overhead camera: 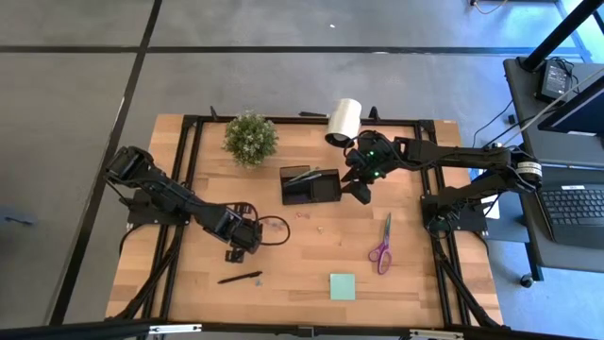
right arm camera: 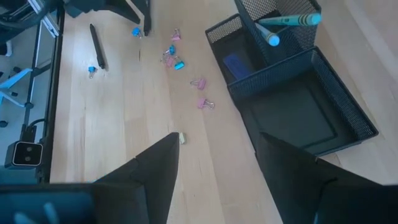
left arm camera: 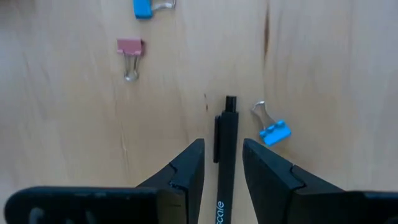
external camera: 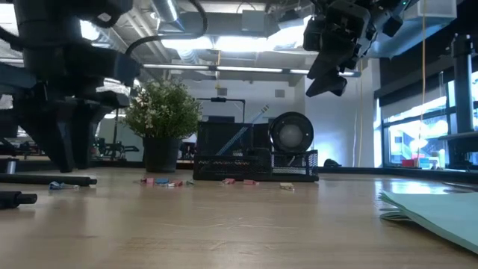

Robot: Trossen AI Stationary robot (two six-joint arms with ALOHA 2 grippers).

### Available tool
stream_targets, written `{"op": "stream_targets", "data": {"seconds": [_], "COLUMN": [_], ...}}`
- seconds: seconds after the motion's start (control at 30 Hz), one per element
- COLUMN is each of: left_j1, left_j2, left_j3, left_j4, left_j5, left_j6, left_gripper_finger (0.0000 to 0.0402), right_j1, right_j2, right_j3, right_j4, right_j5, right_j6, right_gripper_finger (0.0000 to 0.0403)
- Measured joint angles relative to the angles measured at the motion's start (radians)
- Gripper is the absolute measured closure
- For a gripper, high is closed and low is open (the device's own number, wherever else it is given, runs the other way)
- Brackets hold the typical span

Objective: Pick and place office supplies into organizer
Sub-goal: Put the black pen into the black desk organizer

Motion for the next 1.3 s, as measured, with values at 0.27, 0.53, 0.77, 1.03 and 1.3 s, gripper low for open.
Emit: {"op": "stream_targets", "data": {"seconds": [0.27, 0.53, 0.77, 1.03, 1.3], "left_j1": [0.001, 0.015, 0.026, 0.051, 0.053], "left_j2": [0.009, 0.109, 0.100, 0.091, 0.091], "left_j3": [-0.010, 0.000, -0.006, -0.008, -0.007], "left_j4": [0.037, 0.062, 0.068, 0.071, 0.072], "left_j5": [-0.006, 0.052, 0.055, 0.074, 0.069], "left_j6": [-0.011, -0.008, -0.008, 0.006, 0.036], "left_gripper_finger": [0.0297, 0.0297, 0.0302, 0.0337, 0.0349], "right_j1": [0.000, 0.000, 0.000, 0.000, 0.000], "right_j2": [0.000, 0.000, 0.000, 0.000, 0.000], "right_j3": [0.000, 0.000, 0.000, 0.000, 0.000], "right_j4": [0.025, 0.026, 0.025, 0.027, 0.029], "right_j5": [0.000, 0.000, 0.000, 0.000, 0.000], "right_j6": [0.000, 0.001, 0.003, 0.001, 0.000], "right_gripper_finger": [0.0184, 0.0184, 0.0184, 0.0184, 0.0184]}}
